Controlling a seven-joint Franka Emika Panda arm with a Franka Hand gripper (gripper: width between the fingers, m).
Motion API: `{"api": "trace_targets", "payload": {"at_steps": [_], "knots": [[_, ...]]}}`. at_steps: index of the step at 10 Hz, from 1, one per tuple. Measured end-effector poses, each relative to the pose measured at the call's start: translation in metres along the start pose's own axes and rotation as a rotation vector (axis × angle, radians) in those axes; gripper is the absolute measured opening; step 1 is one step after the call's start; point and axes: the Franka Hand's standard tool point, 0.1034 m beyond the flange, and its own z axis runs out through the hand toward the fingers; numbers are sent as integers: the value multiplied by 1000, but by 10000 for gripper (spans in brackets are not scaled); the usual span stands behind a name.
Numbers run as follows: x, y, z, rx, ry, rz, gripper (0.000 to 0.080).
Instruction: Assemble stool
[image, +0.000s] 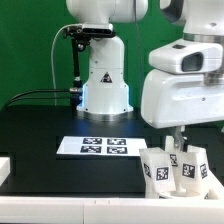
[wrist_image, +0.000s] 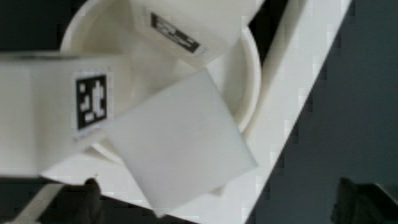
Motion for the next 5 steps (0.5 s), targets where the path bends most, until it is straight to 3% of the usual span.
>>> {"api": "trace_targets", "payload": {"at_steps": [3, 5], "knots": [[0, 4, 1, -12, 2, -148, 649], [1, -4, 14, -17, 8, -146, 649]]}}
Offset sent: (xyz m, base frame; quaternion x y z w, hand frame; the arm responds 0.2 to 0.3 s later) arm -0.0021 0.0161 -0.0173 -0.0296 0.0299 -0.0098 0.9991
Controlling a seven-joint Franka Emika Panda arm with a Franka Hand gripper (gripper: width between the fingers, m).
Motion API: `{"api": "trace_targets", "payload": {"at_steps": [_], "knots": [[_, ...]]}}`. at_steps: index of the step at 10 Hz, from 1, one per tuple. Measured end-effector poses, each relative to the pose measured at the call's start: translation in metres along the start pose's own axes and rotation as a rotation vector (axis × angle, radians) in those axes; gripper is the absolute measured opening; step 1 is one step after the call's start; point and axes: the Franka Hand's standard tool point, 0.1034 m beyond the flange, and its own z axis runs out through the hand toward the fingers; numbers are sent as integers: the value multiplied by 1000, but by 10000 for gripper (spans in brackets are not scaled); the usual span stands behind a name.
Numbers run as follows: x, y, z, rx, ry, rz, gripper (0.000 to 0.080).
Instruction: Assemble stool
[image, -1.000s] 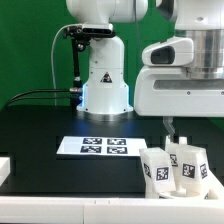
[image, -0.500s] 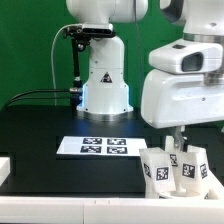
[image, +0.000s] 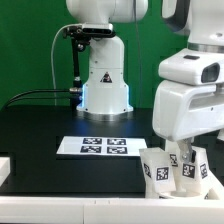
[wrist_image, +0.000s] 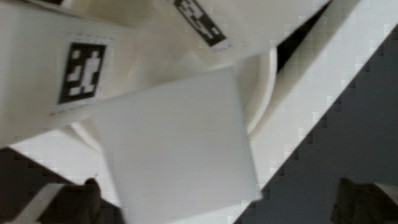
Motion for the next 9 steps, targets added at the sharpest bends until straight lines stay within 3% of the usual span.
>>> {"api": "trace_targets", "payload": {"at_steps": [3, 4, 7, 9], "knots": [[2, 9, 9, -34, 47, -10, 649], [2, 9, 9, -32, 46, 8, 649], [1, 10, 9, -29, 48, 111, 337], [2, 11, 8, -26, 50, 255, 337]]}}
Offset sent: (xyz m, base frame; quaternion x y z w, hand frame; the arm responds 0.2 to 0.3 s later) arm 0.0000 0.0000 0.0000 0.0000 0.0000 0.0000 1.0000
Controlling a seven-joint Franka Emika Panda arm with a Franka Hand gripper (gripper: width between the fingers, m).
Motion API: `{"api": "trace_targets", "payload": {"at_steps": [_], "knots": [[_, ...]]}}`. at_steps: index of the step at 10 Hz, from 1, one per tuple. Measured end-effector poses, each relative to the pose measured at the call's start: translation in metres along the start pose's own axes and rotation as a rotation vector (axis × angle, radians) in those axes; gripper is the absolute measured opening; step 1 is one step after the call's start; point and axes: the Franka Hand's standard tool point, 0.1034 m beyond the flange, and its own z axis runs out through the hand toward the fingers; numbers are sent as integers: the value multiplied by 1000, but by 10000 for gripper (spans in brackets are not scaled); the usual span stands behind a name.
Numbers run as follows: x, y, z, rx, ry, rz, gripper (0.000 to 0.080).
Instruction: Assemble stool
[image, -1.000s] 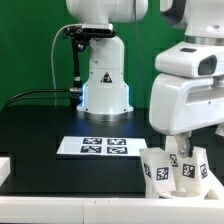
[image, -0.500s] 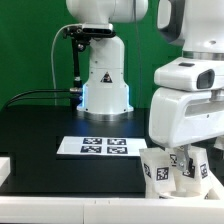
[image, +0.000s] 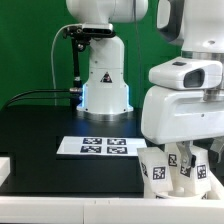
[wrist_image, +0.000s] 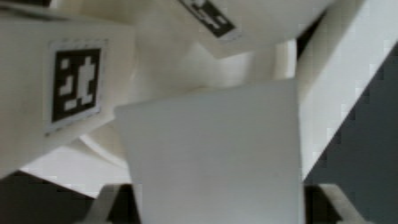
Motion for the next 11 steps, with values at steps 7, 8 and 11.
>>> {"api": "trace_targets", "payload": {"at_steps": [7, 8, 11], "knots": [[0, 2, 0, 91, -15, 985, 337], [1, -1, -6, 61, -71, 974, 337], [1, -2, -4, 62, -79, 1171, 337]]}}
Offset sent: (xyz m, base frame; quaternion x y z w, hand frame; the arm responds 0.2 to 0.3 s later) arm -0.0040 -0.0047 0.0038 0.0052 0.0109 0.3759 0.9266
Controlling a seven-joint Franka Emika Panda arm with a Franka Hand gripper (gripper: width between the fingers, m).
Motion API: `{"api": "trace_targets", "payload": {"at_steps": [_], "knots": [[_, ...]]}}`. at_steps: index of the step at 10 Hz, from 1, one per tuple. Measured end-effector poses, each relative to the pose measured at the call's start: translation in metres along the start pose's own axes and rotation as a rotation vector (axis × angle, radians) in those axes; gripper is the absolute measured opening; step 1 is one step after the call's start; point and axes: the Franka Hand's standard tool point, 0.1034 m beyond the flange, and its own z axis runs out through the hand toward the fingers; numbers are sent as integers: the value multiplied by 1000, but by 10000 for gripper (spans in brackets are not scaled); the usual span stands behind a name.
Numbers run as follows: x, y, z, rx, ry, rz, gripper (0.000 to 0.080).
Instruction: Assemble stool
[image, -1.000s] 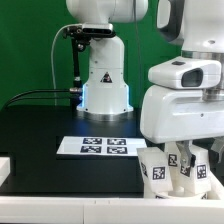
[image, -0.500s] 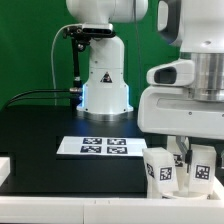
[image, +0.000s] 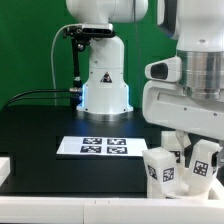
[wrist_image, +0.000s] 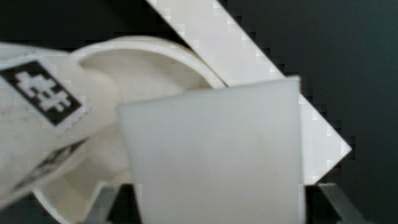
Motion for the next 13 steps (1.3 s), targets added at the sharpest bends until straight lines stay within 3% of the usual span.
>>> {"api": "trace_targets", "payload": {"at_steps": [2, 3, 6, 9, 10, 11, 12, 13], "knots": [[-1, 4, 2, 20, -15, 292, 337], [-5, 6, 5, 15, -26, 480, 337], [-4, 3, 7, 88, -51, 876, 337], [-4, 3, 8, 87, -52, 896, 337], [-5, 3, 8, 81, -51, 844, 540], [-8, 2, 4, 57, -65, 755, 540], [-7, -2, -3, 53, -74, 673, 629], [-7, -4, -11, 44, -72, 492, 629]]}}
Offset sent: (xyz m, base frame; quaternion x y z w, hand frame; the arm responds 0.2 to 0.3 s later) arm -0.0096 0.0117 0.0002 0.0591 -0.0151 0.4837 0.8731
